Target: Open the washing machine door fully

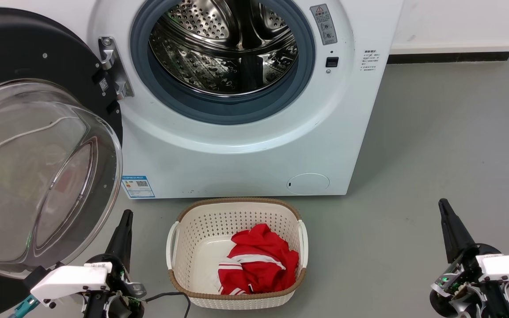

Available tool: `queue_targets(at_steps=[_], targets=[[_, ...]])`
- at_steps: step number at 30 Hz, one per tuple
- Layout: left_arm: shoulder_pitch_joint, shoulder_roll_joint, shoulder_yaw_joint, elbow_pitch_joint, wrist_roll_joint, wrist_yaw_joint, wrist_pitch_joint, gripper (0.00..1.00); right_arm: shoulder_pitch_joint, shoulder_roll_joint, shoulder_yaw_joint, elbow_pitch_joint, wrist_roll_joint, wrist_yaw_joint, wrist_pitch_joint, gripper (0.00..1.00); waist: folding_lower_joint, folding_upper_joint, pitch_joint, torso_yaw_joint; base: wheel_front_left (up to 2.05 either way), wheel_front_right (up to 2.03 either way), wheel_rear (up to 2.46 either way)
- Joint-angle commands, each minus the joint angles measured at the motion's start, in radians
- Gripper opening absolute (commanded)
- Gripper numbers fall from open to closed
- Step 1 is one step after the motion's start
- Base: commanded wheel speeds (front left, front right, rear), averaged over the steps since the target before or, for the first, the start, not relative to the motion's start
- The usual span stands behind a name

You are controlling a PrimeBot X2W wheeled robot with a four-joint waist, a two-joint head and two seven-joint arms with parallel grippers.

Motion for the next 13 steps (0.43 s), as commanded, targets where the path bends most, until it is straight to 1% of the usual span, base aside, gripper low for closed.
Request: queue_targets(at_steps=[1, 13], targets=[[-0.012, 0.001, 0.004, 0.003, -0.017, -0.005, 0.006, 0.0, -0.016, 0.003, -0.002, 0.004, 0.017, 0.0, 0.004, 0.0, 0.0, -0.0001, 0.0, 0.0, 0.0, 0.0, 0.0], [-0.011, 0.001, 0.004, 0.003, -0.014, -0.005, 0.006, 0.0, -0.015, 0.006, -0.006, 0.004, 0.008, 0.0, 0.01, 0.0, 0.0, -0.0001, 0.0, 0.0, 0.0, 0.0, 0.0]])
